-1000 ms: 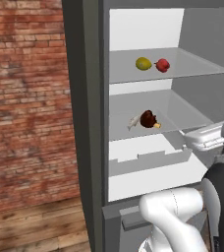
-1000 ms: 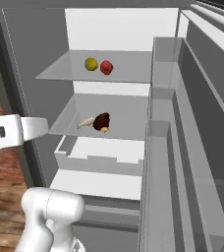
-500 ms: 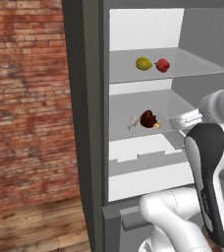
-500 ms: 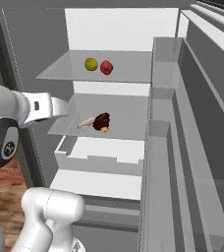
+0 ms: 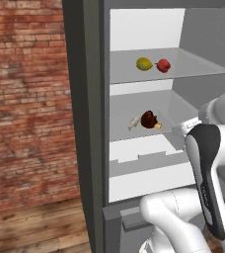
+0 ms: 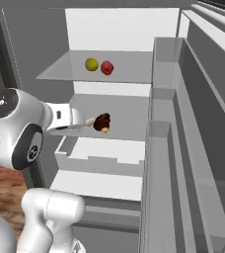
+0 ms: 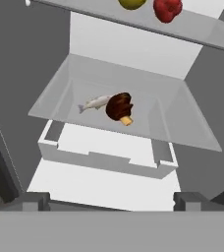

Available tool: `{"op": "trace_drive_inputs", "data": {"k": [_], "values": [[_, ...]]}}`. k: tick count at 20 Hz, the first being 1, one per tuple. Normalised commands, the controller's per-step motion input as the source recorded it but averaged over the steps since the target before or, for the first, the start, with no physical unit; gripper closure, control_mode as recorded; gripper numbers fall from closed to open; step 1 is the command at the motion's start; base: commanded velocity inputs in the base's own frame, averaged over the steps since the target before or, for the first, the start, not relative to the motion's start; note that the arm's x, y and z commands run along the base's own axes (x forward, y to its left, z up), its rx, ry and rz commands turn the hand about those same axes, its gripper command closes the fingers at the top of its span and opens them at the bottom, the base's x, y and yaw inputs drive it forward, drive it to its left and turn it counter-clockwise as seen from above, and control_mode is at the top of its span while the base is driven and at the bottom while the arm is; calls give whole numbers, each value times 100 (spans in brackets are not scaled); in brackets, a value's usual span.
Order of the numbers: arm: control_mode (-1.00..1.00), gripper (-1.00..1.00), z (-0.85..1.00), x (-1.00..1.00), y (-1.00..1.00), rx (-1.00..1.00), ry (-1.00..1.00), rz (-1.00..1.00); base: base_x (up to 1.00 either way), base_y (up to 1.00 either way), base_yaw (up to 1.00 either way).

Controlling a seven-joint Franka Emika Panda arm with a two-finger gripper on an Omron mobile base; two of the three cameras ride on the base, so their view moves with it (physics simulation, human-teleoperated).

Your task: Gather the lemon and bell pepper from the fridge and place them on a tray on the dining counter. Then gather the fish and steak from the fridge and place them on the other tray.

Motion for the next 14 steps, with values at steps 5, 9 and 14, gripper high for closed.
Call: {"op": "trace_drive_inputs", "data": {"k": [5, 9, 14], "values": [[-100, -100, -17, 16, -27, -1, 6, 0, 0, 0, 0], [-100, -100, -9, 45, 0, -3, 12, 0, 0, 0, 0], [-100, -100, -10, 50, 0, -6, 16, 0, 0, 0, 0]]}}
